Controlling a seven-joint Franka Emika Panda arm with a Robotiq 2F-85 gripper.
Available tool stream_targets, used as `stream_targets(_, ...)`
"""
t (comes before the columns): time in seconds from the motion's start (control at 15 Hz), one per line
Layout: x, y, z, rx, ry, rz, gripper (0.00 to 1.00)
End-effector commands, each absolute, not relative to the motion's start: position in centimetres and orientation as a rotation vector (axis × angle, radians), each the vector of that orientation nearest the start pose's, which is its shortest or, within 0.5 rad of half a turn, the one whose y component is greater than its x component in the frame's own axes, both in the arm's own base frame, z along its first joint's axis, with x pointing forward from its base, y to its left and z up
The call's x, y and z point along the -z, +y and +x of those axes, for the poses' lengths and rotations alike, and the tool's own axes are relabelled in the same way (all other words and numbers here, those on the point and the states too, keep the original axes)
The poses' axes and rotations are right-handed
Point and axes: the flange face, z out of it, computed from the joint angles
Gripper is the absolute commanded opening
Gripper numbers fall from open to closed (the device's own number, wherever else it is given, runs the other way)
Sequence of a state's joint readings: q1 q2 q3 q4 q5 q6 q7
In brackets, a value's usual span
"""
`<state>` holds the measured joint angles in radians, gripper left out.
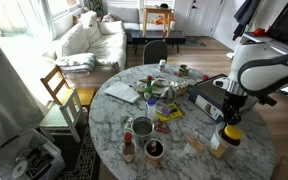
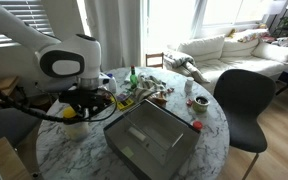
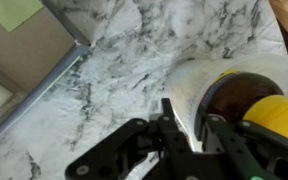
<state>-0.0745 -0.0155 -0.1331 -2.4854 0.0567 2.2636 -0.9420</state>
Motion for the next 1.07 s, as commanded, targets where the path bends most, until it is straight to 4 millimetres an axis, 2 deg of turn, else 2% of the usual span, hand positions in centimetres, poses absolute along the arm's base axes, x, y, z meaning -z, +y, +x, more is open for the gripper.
stream_targets(0.0,-28.1,-10.1,43.8,-0.241,-0.956,-2.804,0.00)
stream_targets(0.33,-31.9,-11.8,43.9,-0.126,-0.846,-2.803,0.01)
stream_targets(0.47,-33.8,-12.9,44.0,-0.068,-0.738,-2.789,0.01)
stream_targets(0.87,-40.3,-18.2,43.8,0.181,-0.346,-2.774,0.01)
stream_targets(0.93,-40.9,-18.7,44.1,0.233,-0.280,-2.791,0.01)
stream_targets(1.0,-39.3,-18.0,44.3,0.159,-0.392,-2.801,0.05)
